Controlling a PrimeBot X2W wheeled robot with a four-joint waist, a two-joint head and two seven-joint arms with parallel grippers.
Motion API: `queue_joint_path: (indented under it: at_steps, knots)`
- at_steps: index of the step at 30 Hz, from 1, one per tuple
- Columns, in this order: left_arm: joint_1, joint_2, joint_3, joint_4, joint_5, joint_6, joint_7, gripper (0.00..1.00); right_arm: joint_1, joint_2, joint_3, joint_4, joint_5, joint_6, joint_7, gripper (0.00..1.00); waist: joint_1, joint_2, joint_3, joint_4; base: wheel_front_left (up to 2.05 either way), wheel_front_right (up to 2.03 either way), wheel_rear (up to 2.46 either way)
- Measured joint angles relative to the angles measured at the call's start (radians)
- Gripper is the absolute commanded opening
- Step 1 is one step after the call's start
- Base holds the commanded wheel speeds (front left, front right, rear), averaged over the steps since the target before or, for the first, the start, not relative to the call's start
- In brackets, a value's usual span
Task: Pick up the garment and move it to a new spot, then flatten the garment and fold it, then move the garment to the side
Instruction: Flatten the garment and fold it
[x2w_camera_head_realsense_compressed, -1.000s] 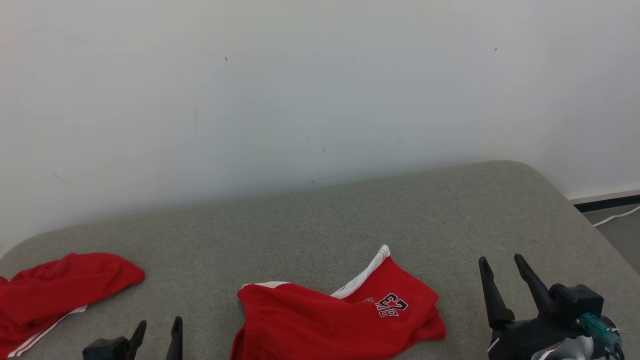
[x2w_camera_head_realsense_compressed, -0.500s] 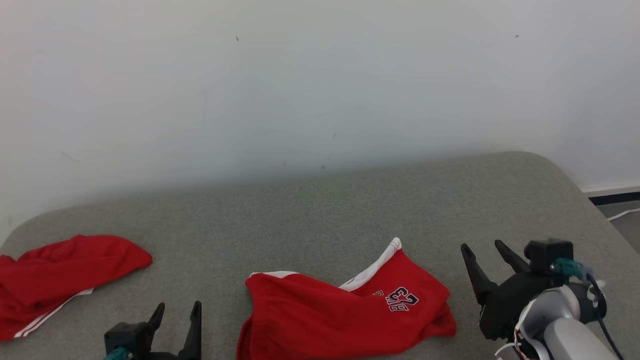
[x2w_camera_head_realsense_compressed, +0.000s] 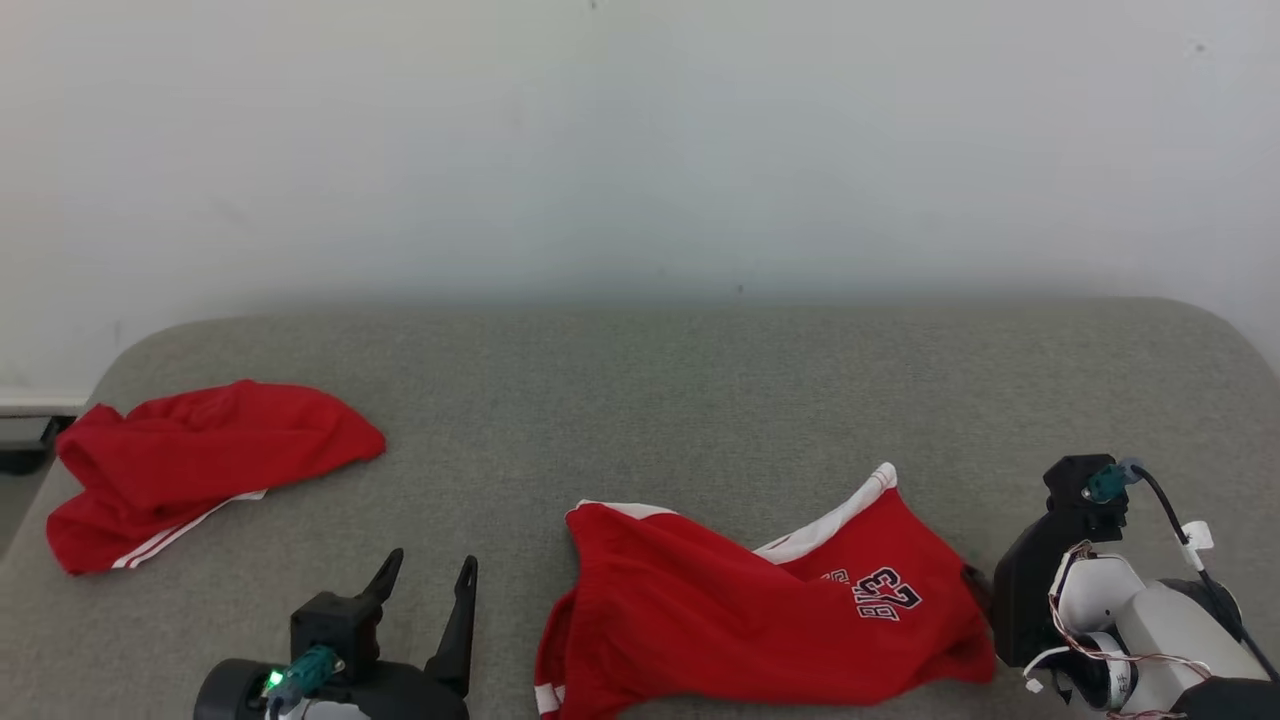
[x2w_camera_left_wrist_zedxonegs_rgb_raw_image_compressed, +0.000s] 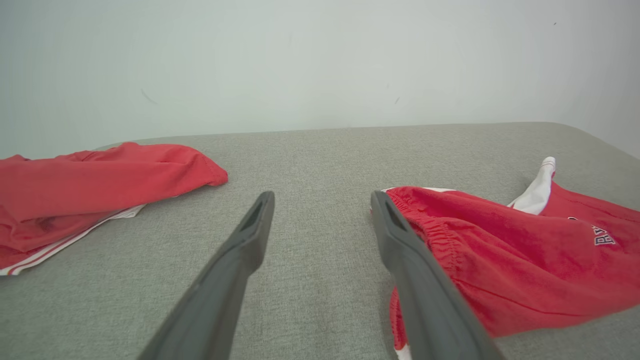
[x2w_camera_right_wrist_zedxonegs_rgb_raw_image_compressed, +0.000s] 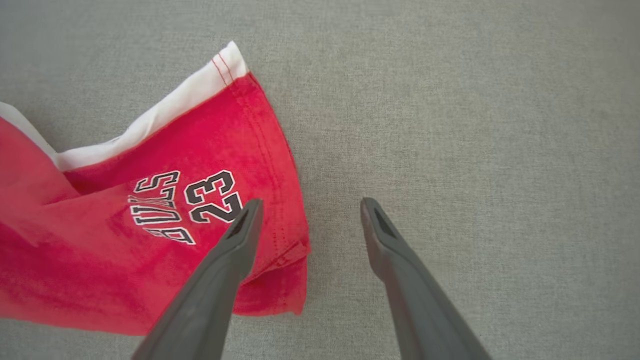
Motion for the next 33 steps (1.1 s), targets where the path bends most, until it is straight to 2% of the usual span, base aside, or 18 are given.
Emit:
queue_joint_path:
  at_steps: [8, 14, 15, 16, 18, 19, 20, 21, 23, 24, 25, 28, 33]
  knots:
    - [-0.034, -0.018, -0.032, -0.051, 0.041, 0.000, 0.035, 1.00, -0.014, 0.002, -0.032, 0.078, 0.045, -0.016, 0.079, 1.00, 0.0000, 0.0000, 0.047, 0.081, 0.00, 0.00, 0.00]
    - [-0.040, -0.017, -0.031, -0.079, 0.051, 0.000, 0.054, 1.00, -0.064, 0.008, -0.044, 0.098, 0.052, -0.028, 0.109, 1.00, 0.0000, 0.0001, 0.096, 0.117, 0.00, 0.00, 0.00]
    - [-0.043, -0.018, -0.032, -0.081, 0.051, 0.000, 0.061, 1.00, -0.070, 0.008, -0.047, 0.105, 0.054, -0.032, 0.111, 0.95, 0.0001, 0.0001, 0.104, 0.121, 0.00, 0.00, 0.00]
    - [-0.046, -0.018, -0.033, -0.082, 0.051, 0.000, 0.061, 1.00, -0.073, 0.007, -0.051, 0.113, 0.059, -0.035, 0.115, 0.95, 0.0000, 0.0001, 0.111, 0.126, 0.00, 0.00, 0.00]
    - [-0.056, -0.019, -0.034, -0.085, 0.052, 0.000, 0.071, 1.00, -0.074, 0.006, -0.057, 0.124, 0.062, -0.039, 0.122, 0.81, -0.0001, 0.0000, 0.124, 0.135, 0.00, 0.00, 0.00]
    - [-0.062, -0.019, -0.032, -0.087, 0.052, 0.000, 0.071, 1.00, -0.079, 0.006, -0.059, 0.128, 0.062, -0.044, 0.129, 0.77, -0.0001, 0.0001, 0.130, 0.140, 0.00, 0.00, 0.00]
    - [-0.065, -0.019, -0.030, -0.088, 0.052, 0.000, 0.075, 1.00, -0.090, 0.006, -0.060, 0.136, 0.063, -0.044, 0.136, 0.65, -0.0001, 0.0000, 0.136, 0.143, 0.00, 0.00, 0.00]
    - [-0.065, -0.019, -0.029, -0.088, 0.052, 0.000, 0.075, 1.00, -0.101, 0.006, -0.061, 0.145, 0.066, -0.045, 0.142, 0.60, -0.0001, 0.0000, 0.140, 0.147, 0.00, 0.00, 0.00]
    - [-0.065, -0.019, -0.028, -0.087, 0.052, 0.000, 0.082, 1.00, -0.113, 0.007, -0.063, 0.153, 0.074, -0.050, 0.152, 0.34, -0.0001, 0.0000, 0.146, 0.153, 0.00, 0.00, 0.00]
    - [-0.065, -0.018, -0.028, -0.087, 0.052, 0.000, 0.084, 1.00, -0.113, 0.010, -0.066, 0.157, 0.078, -0.054, 0.156, 0.08, -0.0001, 0.0000, 0.148, 0.155, 0.00, 0.00, 0.00]
    - [-0.065, -0.018, -0.027, -0.087, 0.052, 0.000, 0.088, 1.00, -0.113, 0.012, -0.066, 0.163, 0.078, -0.054, 0.161, 0.00, -0.0001, 0.0000, 0.149, 0.156, 0.00, 0.00, 0.00]
    - [-0.065, -0.019, -0.020, -0.086, 0.052, 0.000, 0.089, 1.00, -0.123, 0.017, -0.066, 0.178, 0.078, -0.054, 0.168, 0.00, -0.0001, 0.0000, 0.145, 0.155, 0.00, 0.00, 0.00]
    - [-0.064, -0.017, -0.009, -0.084, 0.052, 0.000, 0.096, 1.00, -0.139, 0.033, -0.106, 0.201, 0.091, -0.081, 0.152, 0.00, -0.0001, 0.0000, 0.130, 0.147, 0.00, 0.00, 0.00]
